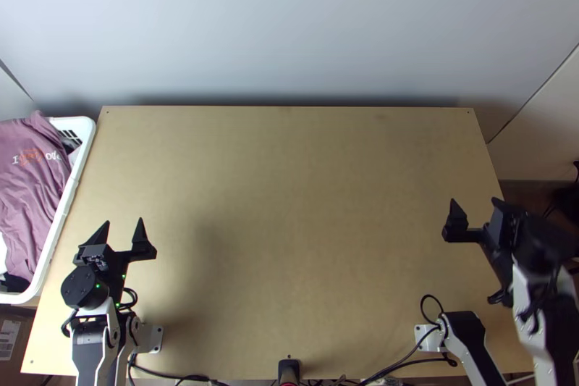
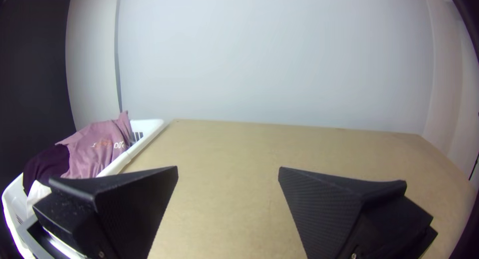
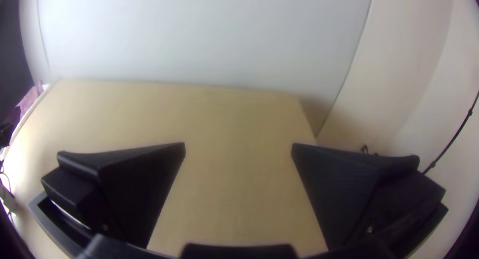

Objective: Fold the t-shirt

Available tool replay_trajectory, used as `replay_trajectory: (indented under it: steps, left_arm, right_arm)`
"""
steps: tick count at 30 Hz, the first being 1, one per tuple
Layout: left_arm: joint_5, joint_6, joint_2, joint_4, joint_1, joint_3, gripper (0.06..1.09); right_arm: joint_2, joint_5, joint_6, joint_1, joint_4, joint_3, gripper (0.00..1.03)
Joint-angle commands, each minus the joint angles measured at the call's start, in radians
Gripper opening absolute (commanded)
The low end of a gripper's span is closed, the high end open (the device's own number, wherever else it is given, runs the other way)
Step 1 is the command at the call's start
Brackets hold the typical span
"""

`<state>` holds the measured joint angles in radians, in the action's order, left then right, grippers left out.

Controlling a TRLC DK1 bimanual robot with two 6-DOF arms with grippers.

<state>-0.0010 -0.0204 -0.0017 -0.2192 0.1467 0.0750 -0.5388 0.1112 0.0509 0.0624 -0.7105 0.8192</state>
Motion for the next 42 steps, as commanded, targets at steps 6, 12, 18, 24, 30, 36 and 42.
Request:
replay_trajectory:
  steps: [6, 12, 18, 24, 30, 36, 42]
  left_arm:
    - [-0.027, 0.123, 0.002, 0.066, -0.024, 0.026, 1.04]
    - [-0.044, 0.140, 0.098, 0.020, 0.033, 0.180, 1.04]
    - [-0.063, 0.131, 0.479, -0.022, 0.243, 0.462, 1.04]
    - [-0.065, 0.069, 0.729, -0.103, 0.327, 0.703, 1.04]
    - [-0.033, -0.173, 0.911, -0.080, 0.579, 0.775, 1.04]
    - [-0.030, -0.233, 1.151, -0.037, 0.654, 0.947, 1.03]
    - [-0.033, -0.271, 1.525, -0.031, 0.734, 1.194, 1.04]
  right_arm:
    - [-0.354, 0.076, -0.266, 0.240, -0.274, 0.437, 0.99]
    - [-0.369, 0.073, -0.279, 0.235, -0.288, 0.472, 0.99]
    - [-0.346, 0.074, -0.267, 0.249, -0.285, 0.446, 0.99]
    - [-0.268, 0.074, -0.258, 0.249, -0.273, 0.347, 0.99]
    - [-0.247, 0.074, -0.261, 0.235, -0.276, 0.359, 0.99]
    - [-0.233, 0.074, -0.276, 0.228, -0.285, 0.354, 0.99]
    - [-0.239, 0.074, -0.273, 0.228, -0.299, 0.376, 0.99]
